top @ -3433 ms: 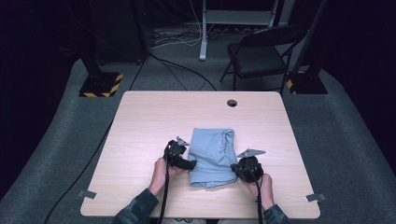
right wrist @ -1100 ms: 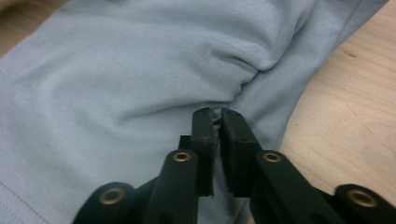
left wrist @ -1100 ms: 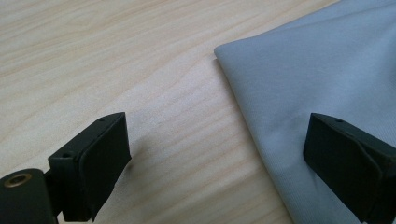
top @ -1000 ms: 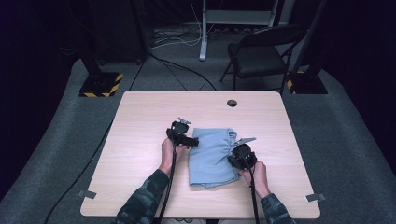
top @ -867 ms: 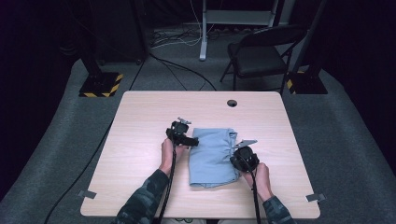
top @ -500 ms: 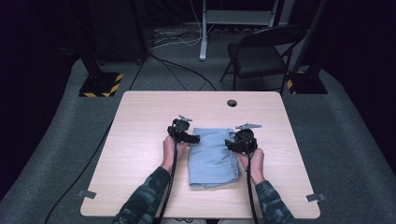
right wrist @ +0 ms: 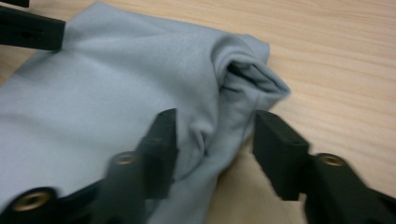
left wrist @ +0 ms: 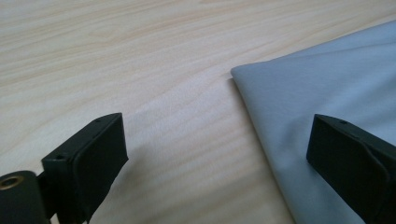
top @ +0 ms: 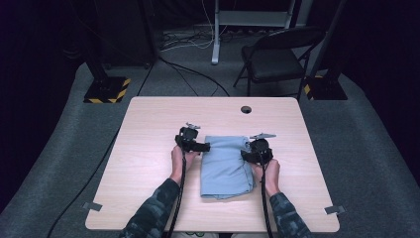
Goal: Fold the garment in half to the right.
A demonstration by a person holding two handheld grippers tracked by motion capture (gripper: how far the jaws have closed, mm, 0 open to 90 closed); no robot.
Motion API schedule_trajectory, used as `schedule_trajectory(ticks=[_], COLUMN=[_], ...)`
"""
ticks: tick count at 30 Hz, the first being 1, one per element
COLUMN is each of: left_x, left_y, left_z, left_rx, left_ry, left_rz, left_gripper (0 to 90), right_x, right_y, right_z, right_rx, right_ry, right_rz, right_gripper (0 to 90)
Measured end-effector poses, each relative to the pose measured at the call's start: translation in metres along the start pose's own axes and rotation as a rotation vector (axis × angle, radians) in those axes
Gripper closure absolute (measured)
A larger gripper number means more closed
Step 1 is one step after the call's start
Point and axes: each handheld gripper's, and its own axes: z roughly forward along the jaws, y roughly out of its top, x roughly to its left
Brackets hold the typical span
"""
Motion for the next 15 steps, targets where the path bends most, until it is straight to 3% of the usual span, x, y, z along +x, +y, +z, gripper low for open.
schedule_trajectory(ticks=[3, 8, 10, 12, 15], left_x=[-0.005, -0.026, -0.031, -0.035, -0.035], left_y=[-0.007, -0.034, -0.045, -0.053, -0.059], left_z=[-0.023, -0.049, -0.052, -0.050, -0.044], left_rx=[-0.033, -0.007, 0.016, 0.041, 0.062], left_ry=[-0.029, -0.072, -0.076, -0.053, -0.041], left_rz=[0.008, 0.097, 0.112, 0.145, 0.156], left_gripper=[2.9, 2.2, 1.9, 1.7, 1.1], right_x=[0.001, 0.009, 0.015, 0.019, 0.022], right_y=[-0.007, -0.031, -0.042, -0.051, -0.058], right_z=[-0.016, -0.038, -0.042, -0.042, -0.037], right_rx=[0.010, 0.051, 0.081, 0.112, 0.131], right_ry=[0.005, 0.031, 0.031, 0.014, -0.016], right_rz=[-0.008, -0.048, -0.068, -0.095, -0.123], right_gripper=[28.1, 12.7, 7.7, 4.8, 3.7])
